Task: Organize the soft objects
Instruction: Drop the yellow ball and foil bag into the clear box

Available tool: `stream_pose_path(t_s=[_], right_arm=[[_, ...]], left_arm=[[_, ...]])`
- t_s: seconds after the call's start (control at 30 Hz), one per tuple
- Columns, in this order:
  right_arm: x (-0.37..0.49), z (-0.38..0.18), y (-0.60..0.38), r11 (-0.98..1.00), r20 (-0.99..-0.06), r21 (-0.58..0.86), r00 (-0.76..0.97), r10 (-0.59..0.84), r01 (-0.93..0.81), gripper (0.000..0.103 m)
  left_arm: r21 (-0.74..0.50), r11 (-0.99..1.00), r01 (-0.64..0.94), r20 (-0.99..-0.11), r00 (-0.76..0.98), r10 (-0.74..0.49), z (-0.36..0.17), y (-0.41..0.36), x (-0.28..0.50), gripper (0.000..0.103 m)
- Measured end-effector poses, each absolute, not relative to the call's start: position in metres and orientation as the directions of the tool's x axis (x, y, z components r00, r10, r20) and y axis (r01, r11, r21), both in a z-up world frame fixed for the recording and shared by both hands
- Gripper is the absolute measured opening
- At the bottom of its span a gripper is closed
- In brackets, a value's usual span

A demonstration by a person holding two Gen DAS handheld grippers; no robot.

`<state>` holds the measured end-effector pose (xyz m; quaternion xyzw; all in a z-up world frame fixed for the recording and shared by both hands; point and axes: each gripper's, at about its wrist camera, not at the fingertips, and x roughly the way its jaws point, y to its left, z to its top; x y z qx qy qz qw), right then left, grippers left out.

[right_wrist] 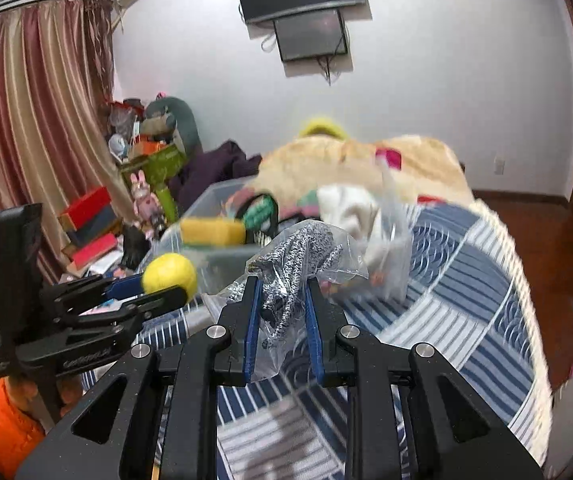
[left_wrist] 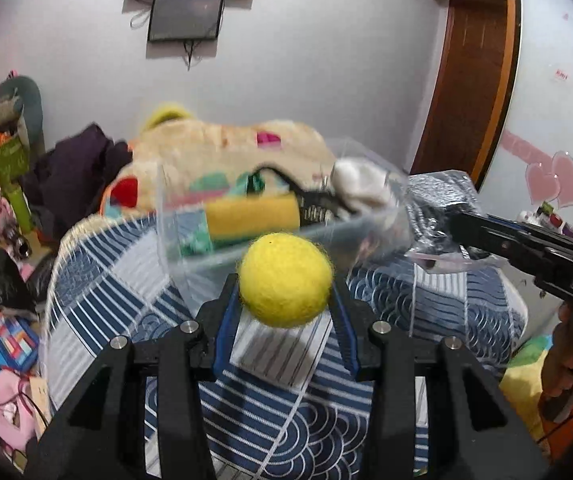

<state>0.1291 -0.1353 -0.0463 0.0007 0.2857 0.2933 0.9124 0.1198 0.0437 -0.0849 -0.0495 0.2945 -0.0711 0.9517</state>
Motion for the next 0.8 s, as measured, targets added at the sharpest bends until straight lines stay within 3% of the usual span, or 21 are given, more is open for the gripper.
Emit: stream_pose_path(t_s=[0.17,0.4,0.8], right_arm=[[0.139,-0.025,-0.121,0.831,-0.464,0.134,0.707,0.534,-0.54,0.019],[0.157,-0.011,-0.103,0.83,-0.42,0.107,0.732,0.536,-0.547,0.019],[0.194,-0.041,-0.071,0.836,-0.523,0.077,0.692,0.498,-0.543,0.019]], left_arm=[[-0.137,0.986,0.094,-0.49,0.859,-0.15,-0.057,0.052,0.123,0.043],[-0.136,0.989,0.065,-0.472,0.873,-0.122,-0.043,0.063,0.144,0.043],[-0.171,0.985,0.019,-0.527,0.843,-0.108,-0.066,0.072,0.188,0.043]])
